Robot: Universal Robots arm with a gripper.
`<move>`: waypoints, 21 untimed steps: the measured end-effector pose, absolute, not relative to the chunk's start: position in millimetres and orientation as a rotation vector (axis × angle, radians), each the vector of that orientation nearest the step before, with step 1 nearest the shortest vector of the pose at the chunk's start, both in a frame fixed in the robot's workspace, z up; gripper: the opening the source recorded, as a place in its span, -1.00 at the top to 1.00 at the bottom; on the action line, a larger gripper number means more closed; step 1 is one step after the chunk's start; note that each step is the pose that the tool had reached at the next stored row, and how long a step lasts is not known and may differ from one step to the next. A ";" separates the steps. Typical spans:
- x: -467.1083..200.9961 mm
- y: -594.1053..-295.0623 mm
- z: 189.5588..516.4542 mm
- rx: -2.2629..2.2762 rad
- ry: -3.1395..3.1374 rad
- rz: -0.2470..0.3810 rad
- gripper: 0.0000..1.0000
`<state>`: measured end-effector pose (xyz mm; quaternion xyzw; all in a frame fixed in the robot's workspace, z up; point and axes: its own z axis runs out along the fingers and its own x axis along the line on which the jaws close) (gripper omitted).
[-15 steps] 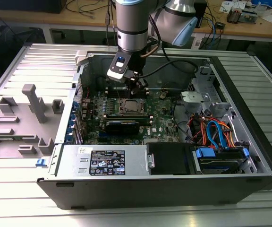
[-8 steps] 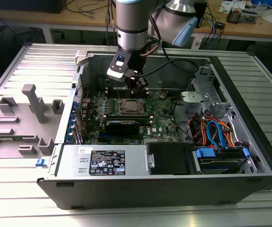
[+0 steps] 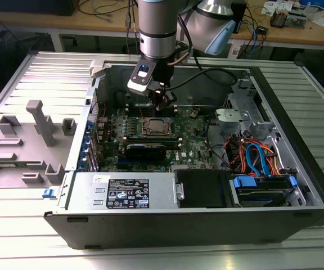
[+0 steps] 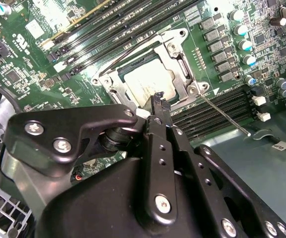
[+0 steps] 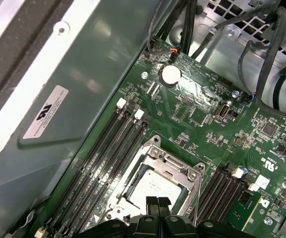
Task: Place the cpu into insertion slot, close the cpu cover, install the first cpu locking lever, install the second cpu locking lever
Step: 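Install the first cpu locking lever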
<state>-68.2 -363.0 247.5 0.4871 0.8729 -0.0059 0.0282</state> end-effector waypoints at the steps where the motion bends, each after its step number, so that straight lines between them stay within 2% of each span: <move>1: -68.2 -363.0 247.6 1.503 2.694 -0.018 0.79; 21: -79.1 -363.2 247.9 1.181 2.849 -0.008 0.79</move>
